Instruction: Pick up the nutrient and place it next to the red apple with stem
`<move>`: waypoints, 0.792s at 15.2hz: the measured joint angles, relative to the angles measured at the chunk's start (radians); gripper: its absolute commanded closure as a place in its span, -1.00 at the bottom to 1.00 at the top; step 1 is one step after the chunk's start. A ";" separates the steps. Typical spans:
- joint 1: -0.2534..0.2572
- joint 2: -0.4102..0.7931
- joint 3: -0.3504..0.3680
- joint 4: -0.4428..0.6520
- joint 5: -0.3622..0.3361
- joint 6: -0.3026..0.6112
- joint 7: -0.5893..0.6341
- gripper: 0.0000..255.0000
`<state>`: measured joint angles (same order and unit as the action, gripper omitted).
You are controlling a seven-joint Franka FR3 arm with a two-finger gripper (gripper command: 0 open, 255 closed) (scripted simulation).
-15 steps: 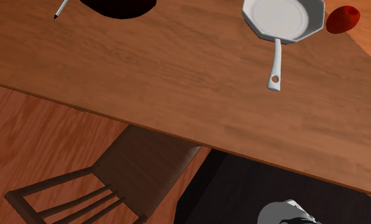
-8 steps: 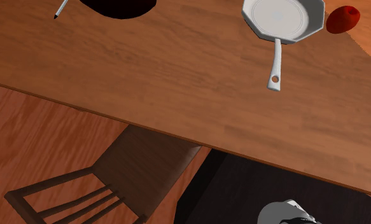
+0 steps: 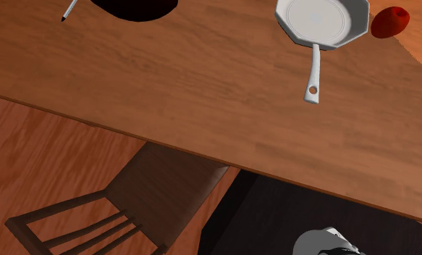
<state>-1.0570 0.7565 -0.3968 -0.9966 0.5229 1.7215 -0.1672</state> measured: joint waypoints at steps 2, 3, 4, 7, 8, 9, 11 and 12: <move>0.010 -0.009 -0.001 -0.043 0.001 0.031 -0.010 1.00; 0.012 -0.009 -0.001 -0.057 0.002 0.044 -0.015 1.00; 0.014 -0.005 0.000 -0.065 0.004 0.055 -0.018 1.00; 0.020 -0.003 0.002 -0.100 0.008 0.089 -0.029 1.00; 0.020 0.001 0.003 -0.108 0.010 0.100 -0.034 1.00; 0.020 0.006 0.004 -0.113 0.012 0.110 -0.038 1.00; 0.023 0.011 0.006 -0.132 0.016 0.132 -0.046 1.00; 0.023 0.014 0.007 -0.139 0.017 0.141 -0.049 1.00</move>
<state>-1.0341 0.7704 -0.3902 -1.1358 0.5403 1.8625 -0.2166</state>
